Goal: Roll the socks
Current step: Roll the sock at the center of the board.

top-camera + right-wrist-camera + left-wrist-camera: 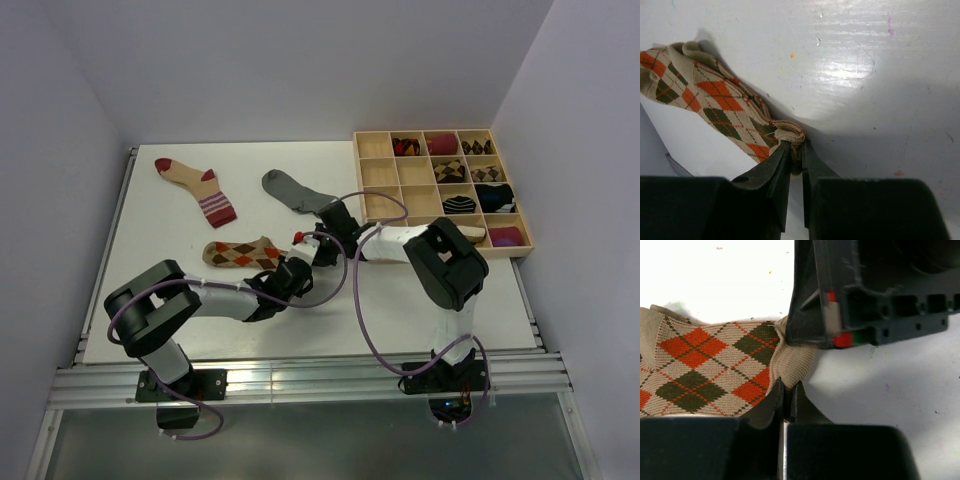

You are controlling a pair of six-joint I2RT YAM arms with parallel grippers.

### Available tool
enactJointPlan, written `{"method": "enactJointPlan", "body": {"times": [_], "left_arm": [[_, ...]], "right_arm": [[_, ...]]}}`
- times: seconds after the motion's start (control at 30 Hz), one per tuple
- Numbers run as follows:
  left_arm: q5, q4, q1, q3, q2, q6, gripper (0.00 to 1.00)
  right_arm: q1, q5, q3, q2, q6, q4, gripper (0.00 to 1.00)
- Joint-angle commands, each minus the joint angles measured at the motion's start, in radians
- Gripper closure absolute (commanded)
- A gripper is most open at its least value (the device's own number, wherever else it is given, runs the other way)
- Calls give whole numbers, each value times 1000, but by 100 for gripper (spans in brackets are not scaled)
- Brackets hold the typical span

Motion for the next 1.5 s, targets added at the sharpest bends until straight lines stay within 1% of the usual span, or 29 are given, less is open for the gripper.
{"method": "enactJointPlan", "body": {"times": [0.0, 0.03, 0.07, 0.17, 0.2, 0.23, 0.3, 0.33, 0.47, 0.67, 0.73, 0.77, 0.83, 0.87, 0.9, 0.97, 1.0, 1.03, 1.1, 1.13, 1.27, 1.47], "left_arm": [[72, -57, -1, 0, 11, -37, 99], [83, -55, 0, -3, 7, -39, 99], [109, -49, 10, -8, -3, -49, 99], [167, -43, 43, -20, -23, -69, 99], [210, -43, 55, -22, -29, -77, 99], [233, -54, 68, -19, -43, -94, 99], [292, -55, 106, -23, -55, -108, 100], [313, -64, 118, -23, -68, -125, 100], [411, -87, 200, -28, -92, -169, 100], [551, -155, 307, -14, -103, -281, 99], [617, -161, 335, -23, -114, -345, 100], [644, -160, 365, -28, -115, -370, 100], [686, -143, 393, -54, -118, -454, 99], [729, -129, 419, -69, -120, -483, 100], [746, -88, 433, -106, -124, -547, 99], [798, -31, 473, -150, -129, -608, 99], [812, -5, 485, -173, -129, -666, 99], [821, 50, 497, -216, -131, -695, 100], [850, 107, 525, -256, -125, -769, 99], [853, 151, 534, -287, -123, -790, 99], [860, 227, 551, -342, -112, -864, 98], [837, 262, 569, -402, -144, -927, 97]], "right_arm": [[-9, -10, -53, -63, -11, 24, 81], [-12, -2, -70, -75, -7, 52, 77], [-22, 4, -92, -101, 1, 81, 67], [-49, 7, -121, -156, 13, 121, 54], [-57, 12, -130, -170, 18, 136, 50], [-63, 19, -147, -187, 21, 156, 43], [-74, 48, -159, -228, 26, 167, 36], [-75, 56, -170, -241, 23, 173, 34], [-78, 108, -198, -287, 41, 187, 34], [-77, 98, -227, -279, 43, 231, 37], [-69, 96, -238, -276, 50, 253, 38], [-66, 97, -245, -275, 52, 265, 38], [-49, 101, -258, -267, 50, 296, 39], [-45, 101, -258, -262, 52, 302, 39], [-40, 98, -258, -258, 50, 317, 39], [-31, 88, -256, -235, 52, 328, 39], [-28, 85, -253, -229, 50, 337, 39], [-25, 81, -253, -215, 50, 345, 39], [-14, 68, -247, -204, 43, 357, 40], [-9, 65, -241, -186, 35, 354, 40], [14, 48, -213, -150, 12, 354, 40], [35, -8, -196, -91, 0, 406, 40]]}}
